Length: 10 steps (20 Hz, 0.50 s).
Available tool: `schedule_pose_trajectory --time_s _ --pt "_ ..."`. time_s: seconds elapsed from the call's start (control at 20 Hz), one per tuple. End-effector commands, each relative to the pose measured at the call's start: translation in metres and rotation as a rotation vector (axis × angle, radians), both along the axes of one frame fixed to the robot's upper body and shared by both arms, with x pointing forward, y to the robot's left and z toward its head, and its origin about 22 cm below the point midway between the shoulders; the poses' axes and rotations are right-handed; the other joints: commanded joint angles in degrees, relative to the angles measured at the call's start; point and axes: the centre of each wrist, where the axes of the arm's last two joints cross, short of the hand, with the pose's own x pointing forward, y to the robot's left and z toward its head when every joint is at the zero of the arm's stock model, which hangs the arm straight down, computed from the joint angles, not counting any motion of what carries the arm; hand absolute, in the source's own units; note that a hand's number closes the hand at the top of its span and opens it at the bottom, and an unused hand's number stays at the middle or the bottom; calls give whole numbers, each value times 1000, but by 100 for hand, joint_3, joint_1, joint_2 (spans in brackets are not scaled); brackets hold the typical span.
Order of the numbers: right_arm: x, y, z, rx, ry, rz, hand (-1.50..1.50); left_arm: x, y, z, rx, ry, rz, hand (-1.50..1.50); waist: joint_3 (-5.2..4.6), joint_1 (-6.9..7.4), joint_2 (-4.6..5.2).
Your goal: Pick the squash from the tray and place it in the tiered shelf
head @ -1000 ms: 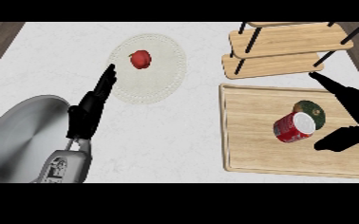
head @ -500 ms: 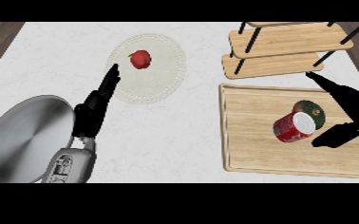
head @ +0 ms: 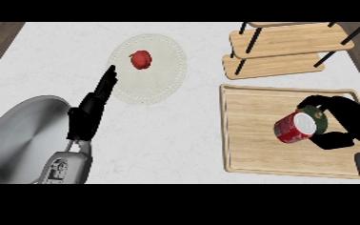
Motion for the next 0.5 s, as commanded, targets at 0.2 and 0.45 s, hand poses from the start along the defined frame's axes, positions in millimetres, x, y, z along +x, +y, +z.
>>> schedule_pose_trajectory --time_s 0.2,0.45 --pt "-8 2 -19 -52 -66 55 150 -7 3 21 9 4 -4 0 8 2 2" --pt "-16 42 -7 16 -119 35 150 1 4 -4 11 15 6 0 5 -29 1"
